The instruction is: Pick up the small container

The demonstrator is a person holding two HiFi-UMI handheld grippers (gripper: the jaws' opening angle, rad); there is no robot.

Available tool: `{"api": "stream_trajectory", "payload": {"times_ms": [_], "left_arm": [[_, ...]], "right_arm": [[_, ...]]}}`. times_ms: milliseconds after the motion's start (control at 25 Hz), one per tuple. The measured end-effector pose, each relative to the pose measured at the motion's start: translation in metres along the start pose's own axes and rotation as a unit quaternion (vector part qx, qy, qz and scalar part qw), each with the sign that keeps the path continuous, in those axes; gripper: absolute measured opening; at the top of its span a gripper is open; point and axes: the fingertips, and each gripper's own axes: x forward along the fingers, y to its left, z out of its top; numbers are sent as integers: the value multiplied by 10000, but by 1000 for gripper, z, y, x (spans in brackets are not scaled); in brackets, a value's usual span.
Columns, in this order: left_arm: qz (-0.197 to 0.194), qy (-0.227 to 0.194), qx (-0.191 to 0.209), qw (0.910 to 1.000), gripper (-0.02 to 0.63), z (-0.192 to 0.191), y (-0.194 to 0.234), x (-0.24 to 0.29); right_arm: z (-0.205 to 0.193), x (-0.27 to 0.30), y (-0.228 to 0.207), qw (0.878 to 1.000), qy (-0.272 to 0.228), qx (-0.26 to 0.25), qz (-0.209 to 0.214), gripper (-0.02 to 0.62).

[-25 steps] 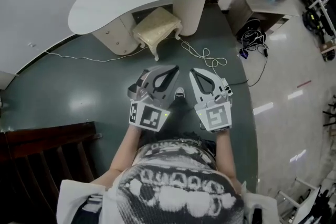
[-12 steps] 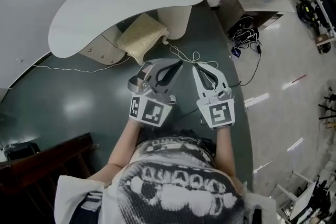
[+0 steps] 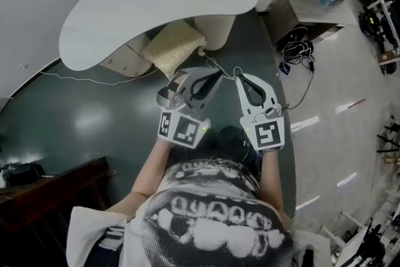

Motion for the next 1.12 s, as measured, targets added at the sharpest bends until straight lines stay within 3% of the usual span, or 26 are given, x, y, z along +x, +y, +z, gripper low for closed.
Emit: {"api": "stream_trajectory", "payload": {"times_ms": [560,720,1120], "left_arm": [[327,303,-204,9988,6,-35,28,25],[459,470,-123,9978,5,-41,39,48],[1047,1049,106,9889,5,-63,115,143]], "right_arm": [[-15,48,-13,9983,84,-34,583,3],[-16,72,-36,9969,-86,-44,783,3],[-12,159,-130,9885,-298,-378,1435,3]]}}
